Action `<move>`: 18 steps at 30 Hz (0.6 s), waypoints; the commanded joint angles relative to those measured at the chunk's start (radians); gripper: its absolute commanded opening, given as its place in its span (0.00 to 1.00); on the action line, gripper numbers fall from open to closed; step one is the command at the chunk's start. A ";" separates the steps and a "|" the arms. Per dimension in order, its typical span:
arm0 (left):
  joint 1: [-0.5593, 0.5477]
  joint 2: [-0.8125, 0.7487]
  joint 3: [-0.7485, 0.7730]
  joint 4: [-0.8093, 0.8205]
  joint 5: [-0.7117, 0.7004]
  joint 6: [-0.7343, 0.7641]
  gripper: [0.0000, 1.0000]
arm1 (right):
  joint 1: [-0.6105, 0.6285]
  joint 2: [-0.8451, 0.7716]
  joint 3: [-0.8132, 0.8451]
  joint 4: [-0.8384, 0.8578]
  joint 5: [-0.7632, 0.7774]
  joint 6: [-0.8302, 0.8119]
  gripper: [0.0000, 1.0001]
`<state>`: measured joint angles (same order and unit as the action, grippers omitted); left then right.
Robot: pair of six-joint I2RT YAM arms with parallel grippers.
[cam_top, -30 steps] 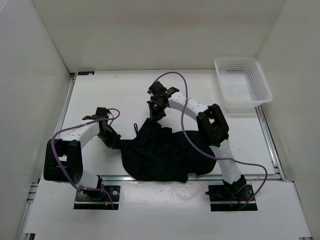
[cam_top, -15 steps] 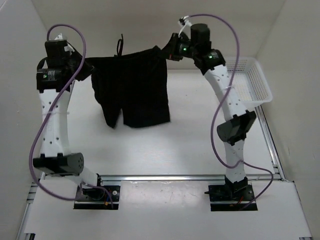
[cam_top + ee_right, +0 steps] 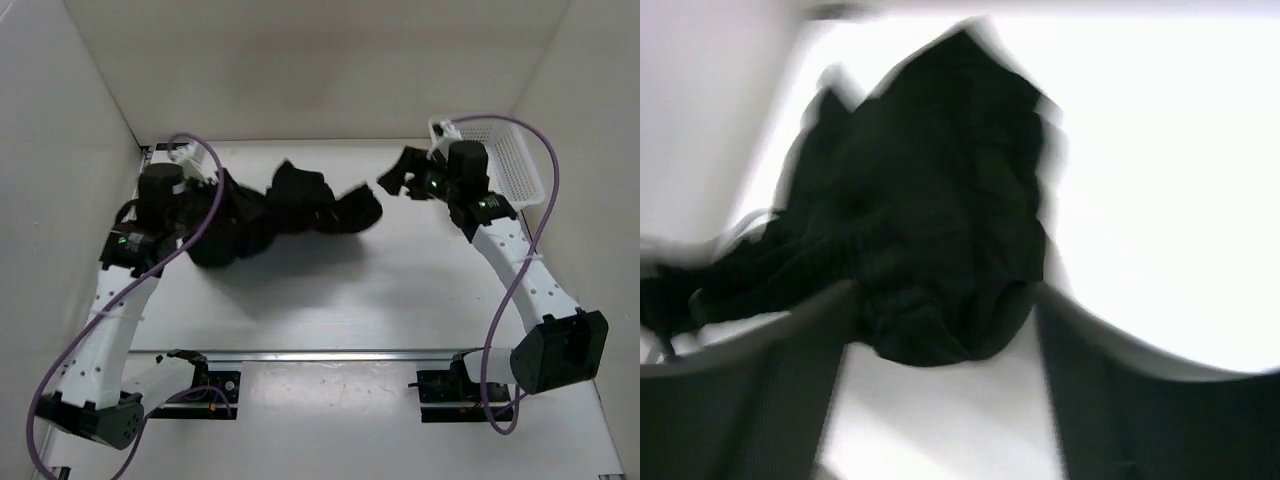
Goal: Fold and stack the shorts
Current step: Flatten the shorts out
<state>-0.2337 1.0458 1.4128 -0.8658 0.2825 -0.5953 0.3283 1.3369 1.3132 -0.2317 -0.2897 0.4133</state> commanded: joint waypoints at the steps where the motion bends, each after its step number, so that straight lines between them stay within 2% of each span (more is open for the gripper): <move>1: -0.084 0.029 -0.149 0.070 0.044 -0.021 0.87 | -0.121 -0.085 -0.220 0.017 0.225 -0.041 0.88; 2: -0.126 0.064 -0.167 0.070 0.056 -0.021 0.96 | -0.139 -0.116 -0.261 0.006 0.245 -0.028 0.89; 6: -0.139 0.127 -0.131 0.061 0.014 0.009 0.96 | -0.187 -0.264 -0.344 -0.043 0.293 0.021 0.87; 9: -0.067 0.155 -0.069 0.016 -0.065 0.035 0.96 | -0.172 -0.275 -0.332 -0.084 0.249 0.068 0.80; 12: 0.023 0.204 0.012 -0.092 -0.184 0.035 0.87 | -0.079 -0.275 -0.313 -0.197 0.212 0.128 0.80; 14: 0.081 0.227 0.021 -0.156 -0.276 0.023 0.75 | -0.011 -0.265 -0.322 -0.227 0.201 0.168 0.82; 16: 0.188 0.246 0.006 -0.220 -0.290 0.011 0.68 | 0.104 -0.251 -0.370 -0.239 0.175 0.257 0.84; 18: 0.259 0.246 -0.041 -0.220 -0.231 0.002 0.66 | 0.216 -0.219 -0.423 -0.230 0.175 0.317 0.85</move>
<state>-0.0608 1.2785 1.4124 -0.9798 0.0887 -0.5846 0.4400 1.0851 0.9466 -0.3988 -0.0780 0.6102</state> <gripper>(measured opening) 0.671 0.849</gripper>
